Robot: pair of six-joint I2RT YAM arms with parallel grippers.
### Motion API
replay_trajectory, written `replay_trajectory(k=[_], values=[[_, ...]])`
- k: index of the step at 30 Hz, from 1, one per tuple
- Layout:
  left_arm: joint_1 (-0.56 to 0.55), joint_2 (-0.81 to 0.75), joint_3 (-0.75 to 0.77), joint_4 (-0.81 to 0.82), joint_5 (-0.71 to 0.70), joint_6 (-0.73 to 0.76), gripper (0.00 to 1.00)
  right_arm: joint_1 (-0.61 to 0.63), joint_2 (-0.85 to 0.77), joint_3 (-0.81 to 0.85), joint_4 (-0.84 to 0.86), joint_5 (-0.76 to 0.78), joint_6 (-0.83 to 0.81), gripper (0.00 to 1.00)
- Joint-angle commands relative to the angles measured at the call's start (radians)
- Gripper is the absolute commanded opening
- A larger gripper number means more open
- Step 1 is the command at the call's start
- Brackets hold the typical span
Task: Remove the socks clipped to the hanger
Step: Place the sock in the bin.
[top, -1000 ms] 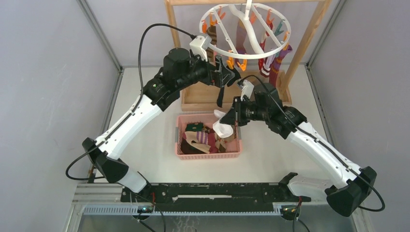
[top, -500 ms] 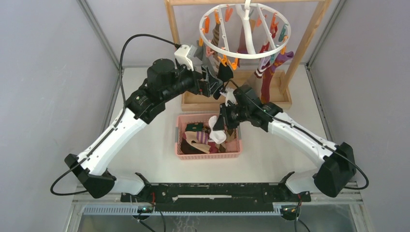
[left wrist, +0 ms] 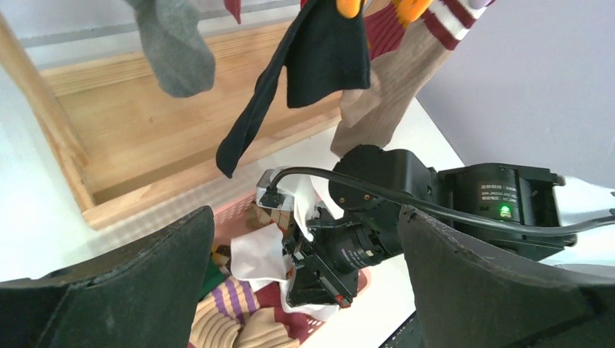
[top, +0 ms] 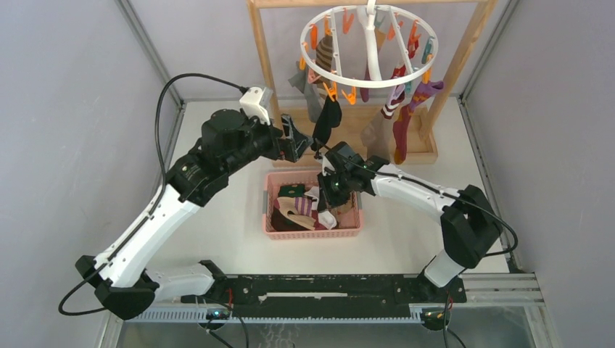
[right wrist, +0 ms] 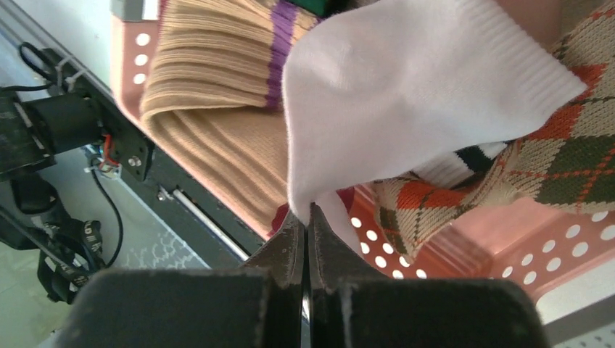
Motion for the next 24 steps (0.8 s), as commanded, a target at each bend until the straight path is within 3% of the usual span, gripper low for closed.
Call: replay_trajectory(k=[1,7,11,20,22,24], values=[[0.008,-0.063,-0.032,-0.04,-0.068,-0.032,1.0,0.016,0.036,0.005,0.008,0.023,-0.028,0.0],[0.028,-0.098,-0.061,-0.081,-0.09,-0.034,1.0,0.021,0.093,0.004,0.01,0.028,-0.029,0.05],[0.05,-0.099,-0.06,-0.093,-0.08,-0.031,1.0,0.022,0.11,0.006,0.02,0.002,-0.028,0.22],[0.086,-0.079,-0.061,-0.078,-0.037,-0.026,1.0,0.018,0.059,0.006,0.024,-0.025,-0.051,0.45],[0.094,-0.07,-0.056,-0.078,-0.02,-0.022,1.0,0.02,0.038,0.006,0.03,-0.02,-0.055,0.65],[0.102,-0.061,-0.053,-0.078,-0.003,-0.022,1.0,0.021,0.013,0.006,0.034,-0.012,-0.058,0.78]])
